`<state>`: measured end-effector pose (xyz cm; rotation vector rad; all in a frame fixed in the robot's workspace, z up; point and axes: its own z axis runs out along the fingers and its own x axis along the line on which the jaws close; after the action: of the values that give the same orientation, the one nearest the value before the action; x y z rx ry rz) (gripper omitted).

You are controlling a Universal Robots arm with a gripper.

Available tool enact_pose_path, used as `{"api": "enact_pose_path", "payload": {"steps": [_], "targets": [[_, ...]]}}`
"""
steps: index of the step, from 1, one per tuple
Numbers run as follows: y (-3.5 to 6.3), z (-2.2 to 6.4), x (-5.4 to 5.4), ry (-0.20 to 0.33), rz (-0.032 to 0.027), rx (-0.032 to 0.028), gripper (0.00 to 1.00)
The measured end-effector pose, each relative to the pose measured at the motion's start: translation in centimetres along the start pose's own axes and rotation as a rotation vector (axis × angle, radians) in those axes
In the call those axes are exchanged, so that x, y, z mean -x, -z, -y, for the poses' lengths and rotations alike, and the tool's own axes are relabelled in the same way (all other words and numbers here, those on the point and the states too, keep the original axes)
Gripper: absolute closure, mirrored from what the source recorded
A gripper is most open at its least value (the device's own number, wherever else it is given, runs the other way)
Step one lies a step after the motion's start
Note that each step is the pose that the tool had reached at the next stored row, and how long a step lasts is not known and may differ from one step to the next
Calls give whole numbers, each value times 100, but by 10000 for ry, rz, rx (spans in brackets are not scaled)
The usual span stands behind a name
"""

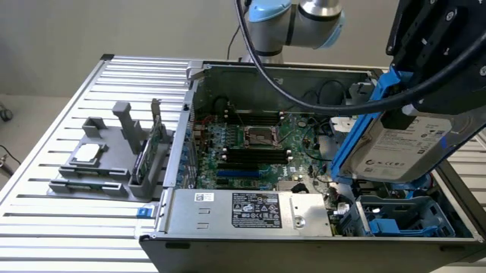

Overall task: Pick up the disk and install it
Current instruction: 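Pick up the disk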

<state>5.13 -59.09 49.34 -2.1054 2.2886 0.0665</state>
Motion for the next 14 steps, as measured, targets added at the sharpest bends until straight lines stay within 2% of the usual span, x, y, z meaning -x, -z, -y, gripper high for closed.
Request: {"api": "enact_pose_path", "payload": {"steps": [8,10,14], "targets": [[-57,189,-93,0,56,3,67],[-76,221,-120,1,76,4,67],[-137,256,-125,1,75,4,67]]}}
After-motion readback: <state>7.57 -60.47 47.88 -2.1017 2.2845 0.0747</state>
